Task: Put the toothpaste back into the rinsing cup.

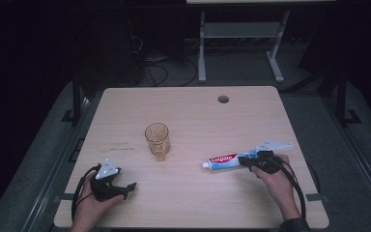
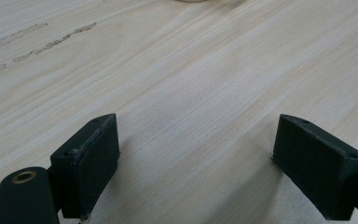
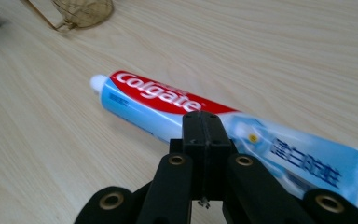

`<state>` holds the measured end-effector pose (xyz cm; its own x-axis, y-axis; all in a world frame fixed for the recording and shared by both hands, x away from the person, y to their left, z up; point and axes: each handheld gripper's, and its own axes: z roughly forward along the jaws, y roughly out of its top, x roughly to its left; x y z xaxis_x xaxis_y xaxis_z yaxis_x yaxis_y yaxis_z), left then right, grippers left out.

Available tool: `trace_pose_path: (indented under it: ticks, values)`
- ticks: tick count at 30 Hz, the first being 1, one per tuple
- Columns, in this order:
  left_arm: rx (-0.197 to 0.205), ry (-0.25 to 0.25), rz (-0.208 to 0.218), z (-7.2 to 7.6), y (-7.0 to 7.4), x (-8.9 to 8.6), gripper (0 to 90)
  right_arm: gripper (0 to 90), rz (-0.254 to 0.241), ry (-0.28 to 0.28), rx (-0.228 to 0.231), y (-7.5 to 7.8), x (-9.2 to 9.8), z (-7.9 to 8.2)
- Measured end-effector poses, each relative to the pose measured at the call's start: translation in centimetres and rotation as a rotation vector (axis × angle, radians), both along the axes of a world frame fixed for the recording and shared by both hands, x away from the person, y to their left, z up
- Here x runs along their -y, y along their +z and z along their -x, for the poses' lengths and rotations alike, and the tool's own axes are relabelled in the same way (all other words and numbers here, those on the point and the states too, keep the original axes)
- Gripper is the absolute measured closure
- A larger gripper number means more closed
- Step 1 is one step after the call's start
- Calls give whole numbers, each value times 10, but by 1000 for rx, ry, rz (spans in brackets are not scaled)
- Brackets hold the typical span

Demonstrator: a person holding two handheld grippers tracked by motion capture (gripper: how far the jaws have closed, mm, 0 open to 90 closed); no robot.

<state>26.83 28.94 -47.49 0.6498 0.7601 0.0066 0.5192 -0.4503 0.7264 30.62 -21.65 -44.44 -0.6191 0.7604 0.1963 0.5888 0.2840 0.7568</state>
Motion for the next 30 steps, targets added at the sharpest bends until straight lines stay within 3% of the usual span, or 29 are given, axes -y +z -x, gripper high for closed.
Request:
trace_pose_path:
  ticks: [11, 23, 30]
  values:
    - [-2, -1, -2, 0, 0, 0, 135, 900, -29, 50, 1, 5, -34, -16]
    - [-2, 0, -2, 0, 0, 0, 135, 900, -40, 85, -4, 6, -58, -30]
    - [-2, 0, -2, 0, 0, 0, 135, 900, -33, 104, -31, 1, -74, -38]
